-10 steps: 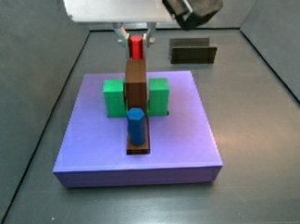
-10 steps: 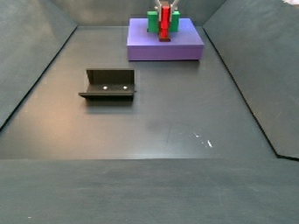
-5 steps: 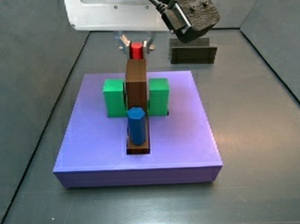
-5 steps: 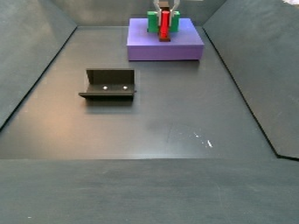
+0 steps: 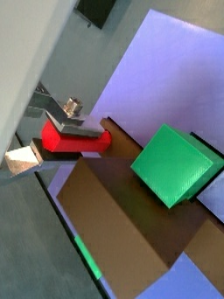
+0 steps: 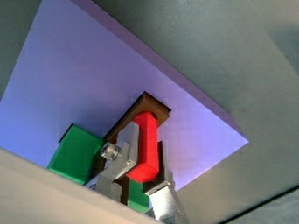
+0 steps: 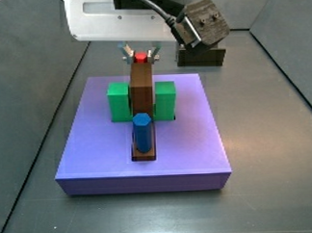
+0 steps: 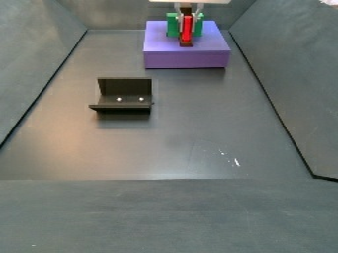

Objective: Pick up the red object. Move up. Move to above the board. Insert the red object.
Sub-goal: Insert the red object.

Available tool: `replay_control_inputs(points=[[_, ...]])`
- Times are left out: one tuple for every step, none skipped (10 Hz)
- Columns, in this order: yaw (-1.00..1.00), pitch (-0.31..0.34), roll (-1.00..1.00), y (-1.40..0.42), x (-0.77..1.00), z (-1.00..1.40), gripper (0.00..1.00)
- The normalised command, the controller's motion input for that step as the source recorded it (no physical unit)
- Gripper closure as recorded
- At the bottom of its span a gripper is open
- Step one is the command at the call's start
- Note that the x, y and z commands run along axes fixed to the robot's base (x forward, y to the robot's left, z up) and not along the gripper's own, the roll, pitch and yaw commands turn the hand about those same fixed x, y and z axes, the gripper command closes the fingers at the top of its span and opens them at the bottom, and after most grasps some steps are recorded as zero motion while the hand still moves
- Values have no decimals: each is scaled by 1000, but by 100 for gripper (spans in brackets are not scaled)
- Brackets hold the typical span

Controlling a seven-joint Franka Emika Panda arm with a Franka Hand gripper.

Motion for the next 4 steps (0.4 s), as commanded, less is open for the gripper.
replay_control_inputs(points=[[86, -90, 83, 0, 86, -457, 100], [69, -97, 27, 0, 111, -491, 100], [51, -10, 131, 0, 0, -169, 100], [0, 0, 0, 0, 0, 0, 100]])
